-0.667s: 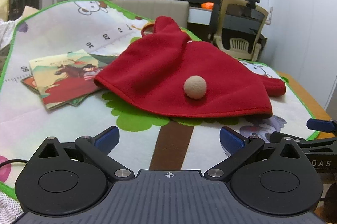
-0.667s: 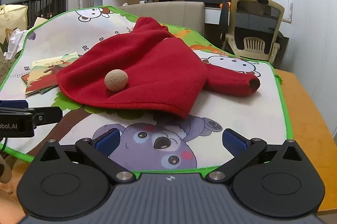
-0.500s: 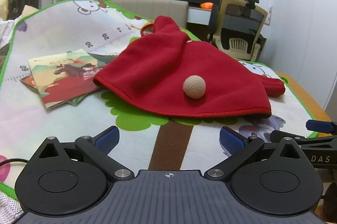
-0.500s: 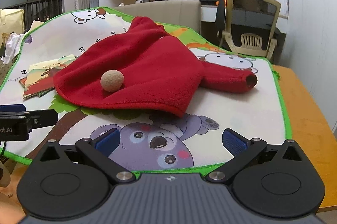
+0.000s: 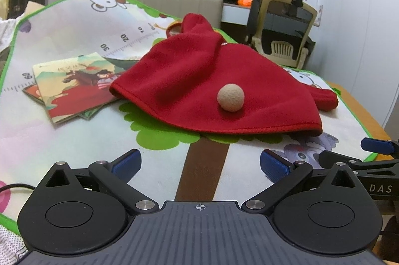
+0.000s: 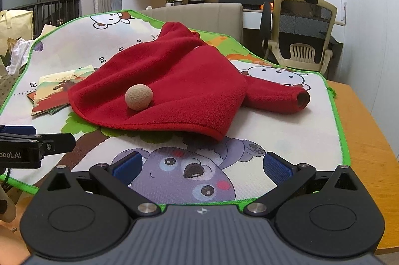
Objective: Fold clothes
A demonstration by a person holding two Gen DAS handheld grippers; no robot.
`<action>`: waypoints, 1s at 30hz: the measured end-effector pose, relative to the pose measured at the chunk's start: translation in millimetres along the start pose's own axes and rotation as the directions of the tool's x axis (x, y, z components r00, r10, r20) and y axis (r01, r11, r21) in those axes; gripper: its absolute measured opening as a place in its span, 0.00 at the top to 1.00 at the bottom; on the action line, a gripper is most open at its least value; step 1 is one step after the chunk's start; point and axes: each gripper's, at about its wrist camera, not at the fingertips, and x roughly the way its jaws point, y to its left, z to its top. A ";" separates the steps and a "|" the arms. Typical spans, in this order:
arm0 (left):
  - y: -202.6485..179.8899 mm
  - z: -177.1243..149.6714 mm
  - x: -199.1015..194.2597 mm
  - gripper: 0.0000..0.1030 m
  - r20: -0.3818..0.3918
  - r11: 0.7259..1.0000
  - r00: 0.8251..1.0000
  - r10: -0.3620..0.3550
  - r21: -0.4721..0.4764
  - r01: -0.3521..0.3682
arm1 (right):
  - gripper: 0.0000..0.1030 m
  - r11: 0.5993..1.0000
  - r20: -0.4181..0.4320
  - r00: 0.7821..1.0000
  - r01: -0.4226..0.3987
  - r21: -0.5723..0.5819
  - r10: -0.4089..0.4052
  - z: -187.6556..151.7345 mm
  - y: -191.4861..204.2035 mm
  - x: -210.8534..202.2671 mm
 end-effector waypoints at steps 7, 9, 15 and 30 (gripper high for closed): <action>1.0 -0.7 2.4 0.00 -0.016 1.000 1.000 -0.003 -0.005 0.002 | 0.00 1.000 -0.006 1.000 0.001 -0.009 -0.001 0.0 1.1 0.9; 1.6 -0.9 2.9 0.00 -0.020 1.000 1.000 -0.003 -0.007 0.003 | 0.00 1.000 -0.010 1.000 0.000 -0.008 0.000 0.1 1.0 1.8; 3.0 -0.8 4.3 0.00 -0.033 1.000 0.999 -0.006 -0.013 0.005 | 0.00 1.000 -0.017 1.000 -0.003 -0.009 0.003 -0.8 0.8 3.7; 1.7 -1.7 6.1 0.00 -0.049 1.000 0.999 -0.006 -0.008 0.006 | 0.00 1.000 -0.018 1.000 -0.004 0.005 0.004 -3.4 -1.6 3.7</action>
